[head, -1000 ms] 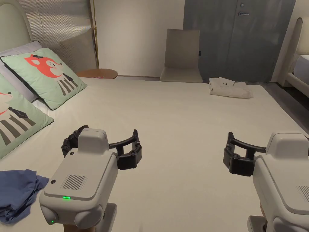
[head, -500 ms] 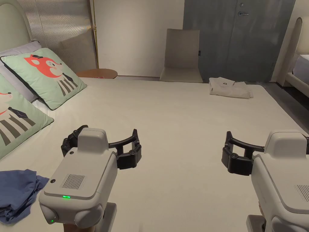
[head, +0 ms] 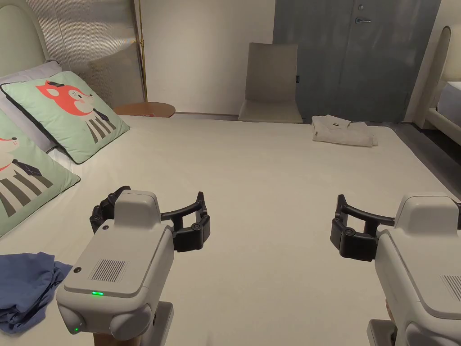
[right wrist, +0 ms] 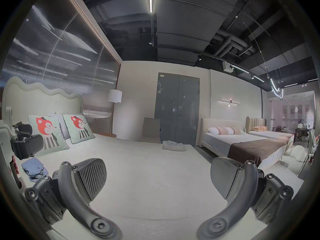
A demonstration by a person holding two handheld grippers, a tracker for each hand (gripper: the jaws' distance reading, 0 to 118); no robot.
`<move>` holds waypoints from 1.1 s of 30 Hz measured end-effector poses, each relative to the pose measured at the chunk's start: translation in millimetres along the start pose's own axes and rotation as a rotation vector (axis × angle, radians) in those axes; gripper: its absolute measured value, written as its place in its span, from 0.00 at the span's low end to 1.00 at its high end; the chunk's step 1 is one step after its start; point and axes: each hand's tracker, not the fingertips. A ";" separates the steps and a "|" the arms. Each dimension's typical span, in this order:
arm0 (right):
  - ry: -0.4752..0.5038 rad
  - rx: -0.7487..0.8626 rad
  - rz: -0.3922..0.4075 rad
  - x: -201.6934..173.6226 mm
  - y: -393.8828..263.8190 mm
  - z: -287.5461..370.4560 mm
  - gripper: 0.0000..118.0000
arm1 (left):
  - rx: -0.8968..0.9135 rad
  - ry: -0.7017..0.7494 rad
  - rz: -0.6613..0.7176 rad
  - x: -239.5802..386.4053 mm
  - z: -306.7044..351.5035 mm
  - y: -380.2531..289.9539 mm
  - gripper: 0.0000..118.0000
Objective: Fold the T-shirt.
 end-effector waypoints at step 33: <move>0.005 0.001 0.007 -3.1 -0.6 -0.5 1.00 | -0.004 0.002 0.002 -2.3 0.5 -1.6 0.94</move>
